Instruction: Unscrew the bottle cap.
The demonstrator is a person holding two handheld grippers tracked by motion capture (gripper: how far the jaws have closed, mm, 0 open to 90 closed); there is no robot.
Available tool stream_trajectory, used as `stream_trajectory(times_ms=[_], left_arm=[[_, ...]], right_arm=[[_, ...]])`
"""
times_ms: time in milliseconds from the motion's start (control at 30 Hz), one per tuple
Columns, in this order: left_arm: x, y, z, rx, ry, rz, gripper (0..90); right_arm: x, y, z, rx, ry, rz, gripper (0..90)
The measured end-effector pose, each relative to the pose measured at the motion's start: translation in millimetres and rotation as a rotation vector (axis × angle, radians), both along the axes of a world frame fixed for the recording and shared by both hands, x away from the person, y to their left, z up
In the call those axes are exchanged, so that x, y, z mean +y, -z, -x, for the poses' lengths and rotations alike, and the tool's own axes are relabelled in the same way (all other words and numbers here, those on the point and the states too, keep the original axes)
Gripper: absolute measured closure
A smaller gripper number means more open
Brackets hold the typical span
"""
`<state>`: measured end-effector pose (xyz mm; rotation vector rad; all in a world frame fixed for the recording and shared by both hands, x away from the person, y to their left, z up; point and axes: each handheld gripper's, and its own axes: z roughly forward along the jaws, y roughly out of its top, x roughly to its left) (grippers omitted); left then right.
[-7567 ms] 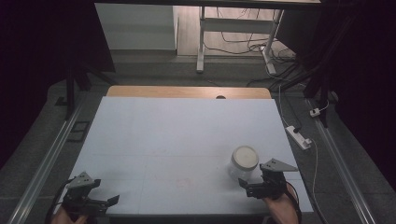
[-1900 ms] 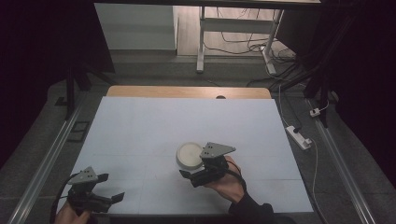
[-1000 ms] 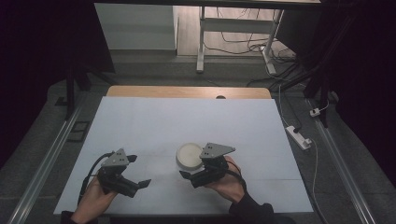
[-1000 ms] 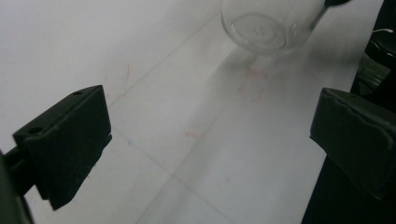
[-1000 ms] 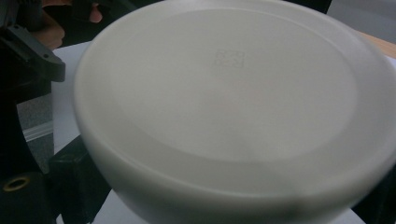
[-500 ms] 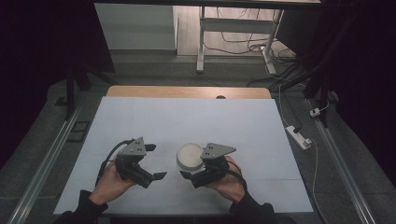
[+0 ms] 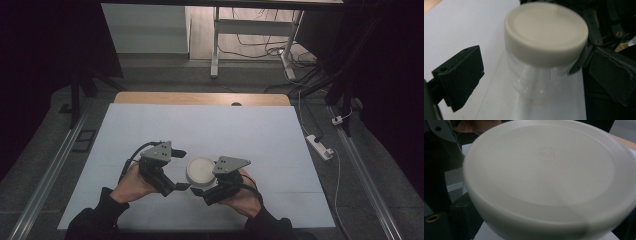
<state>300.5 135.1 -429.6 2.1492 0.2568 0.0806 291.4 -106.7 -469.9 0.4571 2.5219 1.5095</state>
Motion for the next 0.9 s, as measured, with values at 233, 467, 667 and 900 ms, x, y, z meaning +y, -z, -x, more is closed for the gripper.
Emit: stream_trajectory(times_ms=[233,467,667,900], left_arm=[[-15.5,-1.1,-4.1,-0.016,0.133,-0.021,2.8],[-28.1,0.7,-3.0,-0.047,0.153,-0.07,6.9],[-31.4,1.2,-4.5,-0.034,0.09,-0.059,7.4],[-49.1,-2.1,0.7,-0.027,-0.113,-0.117,7.5]], right_arm=[[2.4,2.0,1.7,0.005,-0.044,0.008,6.2],[4.8,2.4,4.6,0.0,-0.072,0.012,6.2],[3.8,2.3,2.4,0.001,-0.024,0.019,6.2],[1.5,3.3,-1.6,-0.017,0.079,0.048,6.2]])
